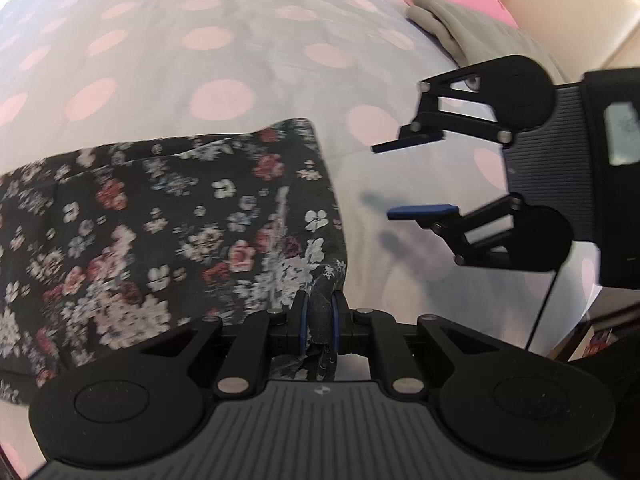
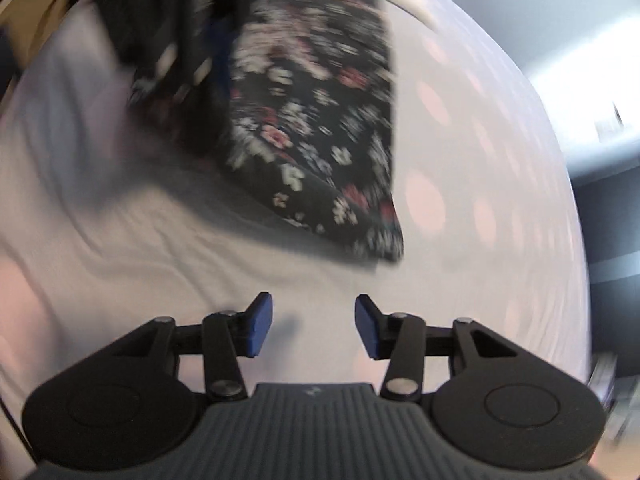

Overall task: Fold clothes
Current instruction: 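Press the folded jeans flat with the right gripper and release the left gripper, then pinch the folded floral jeans edge with both grippers and lift it off the bed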

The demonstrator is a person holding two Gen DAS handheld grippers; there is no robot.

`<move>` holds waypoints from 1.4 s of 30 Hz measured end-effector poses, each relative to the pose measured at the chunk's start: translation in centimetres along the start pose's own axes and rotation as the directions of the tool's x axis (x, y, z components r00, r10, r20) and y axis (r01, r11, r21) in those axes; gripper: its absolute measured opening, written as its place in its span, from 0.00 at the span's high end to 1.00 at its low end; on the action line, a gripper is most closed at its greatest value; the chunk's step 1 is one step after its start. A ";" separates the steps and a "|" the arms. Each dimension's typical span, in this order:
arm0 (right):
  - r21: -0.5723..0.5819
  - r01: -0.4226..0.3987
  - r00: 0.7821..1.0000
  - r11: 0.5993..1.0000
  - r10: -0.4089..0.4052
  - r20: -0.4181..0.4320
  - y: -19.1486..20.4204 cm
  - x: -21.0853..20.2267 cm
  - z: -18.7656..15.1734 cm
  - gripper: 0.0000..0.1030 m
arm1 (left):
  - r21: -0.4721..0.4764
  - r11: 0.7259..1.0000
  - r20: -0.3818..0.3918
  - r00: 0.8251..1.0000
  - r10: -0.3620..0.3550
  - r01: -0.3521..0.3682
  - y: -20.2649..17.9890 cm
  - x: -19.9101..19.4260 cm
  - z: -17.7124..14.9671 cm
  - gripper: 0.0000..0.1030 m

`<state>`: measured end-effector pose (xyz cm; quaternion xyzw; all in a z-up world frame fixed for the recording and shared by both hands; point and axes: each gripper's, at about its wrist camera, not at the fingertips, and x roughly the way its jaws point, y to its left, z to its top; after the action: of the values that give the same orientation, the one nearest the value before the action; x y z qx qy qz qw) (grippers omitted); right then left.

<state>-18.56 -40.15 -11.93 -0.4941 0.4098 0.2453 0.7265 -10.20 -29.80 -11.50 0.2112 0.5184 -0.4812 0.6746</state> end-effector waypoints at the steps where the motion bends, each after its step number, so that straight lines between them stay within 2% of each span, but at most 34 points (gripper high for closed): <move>1: -0.040 0.000 1.000 0.999 0.000 0.004 -0.4 0.4 0.2 0.52 | -0.009 1.000 -0.004 1.000 -0.001 0.001 0.4 -0.1 0.0 0.91; 5: -0.189 0.006 1.000 0.982 -0.004 0.012 -1.9 2.3 1.8 0.52 | -0.027 1.000 -0.017 1.000 0.001 -0.001 1.9 -0.6 0.2 0.91; 13: -0.424 -0.007 1.000 0.906 0.006 -0.004 -2.6 5.3 4.5 0.55 | -0.050 0.998 -0.010 0.999 -0.038 0.037 3.3 -1.3 -0.7 0.91; 15: -0.463 -0.014 1.000 0.886 0.007 -0.015 -2.7 5.7 4.9 0.70 | -0.055 0.997 0.003 0.999 -0.047 0.047 3.5 -1.8 -0.9 0.91; 18: -0.482 -0.028 0.999 0.876 0.014 -0.032 -3.0 5.3 5.4 0.83 | -0.061 0.995 0.027 0.997 -0.074 0.075 3.7 -2.7 -1.1 0.91; 20: -0.511 -0.032 0.999 0.859 0.011 -0.045 -2.8 4.7 5.3 0.90 | -0.055 0.994 0.041 0.994 -0.097 0.100 3.3 -3.3 -1.3 0.92; 22: -0.540 -0.037 0.998 0.841 0.006 -0.058 -2.6 4.0 5.1 0.91 | -0.041 0.991 0.052 0.991 -0.124 0.126 2.6 -3.9 -1.6 0.92; 30: -0.530 -0.055 0.993 0.846 -0.012 -0.122 -0.4 -1.8 3.5 0.92 | 0.051 0.971 0.064 0.969 -0.238 0.235 -2.3 -6.6 -3.3 0.92; 36: -0.479 -0.099 0.980 0.872 0.001 -0.201 2.5 -7.3 1.2 0.92 | 0.107 0.930 0.070 0.930 -0.360 0.352 -5.9 -8.6 -5.2 0.92; 38: -0.461 -0.113 0.974 0.880 0.006 -0.227 3.4 -9.1 0.4 0.92 | 0.115 0.921 0.077 0.921 -0.383 0.373 -6.3 -8.9 -6.1 0.92; 42: -0.424 -0.071 0.976 0.903 -0.025 -0.217 2.9 -11.0 1.7 0.92 | 0.080 0.909 0.115 0.902 -0.416 0.409 -4.4 -9.9 -7.8 0.92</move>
<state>-26.21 -36.93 -3.91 -0.6607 0.4286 0.2823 0.5478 -17.86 -21.43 -4.53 0.0833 0.4935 -0.6394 0.5837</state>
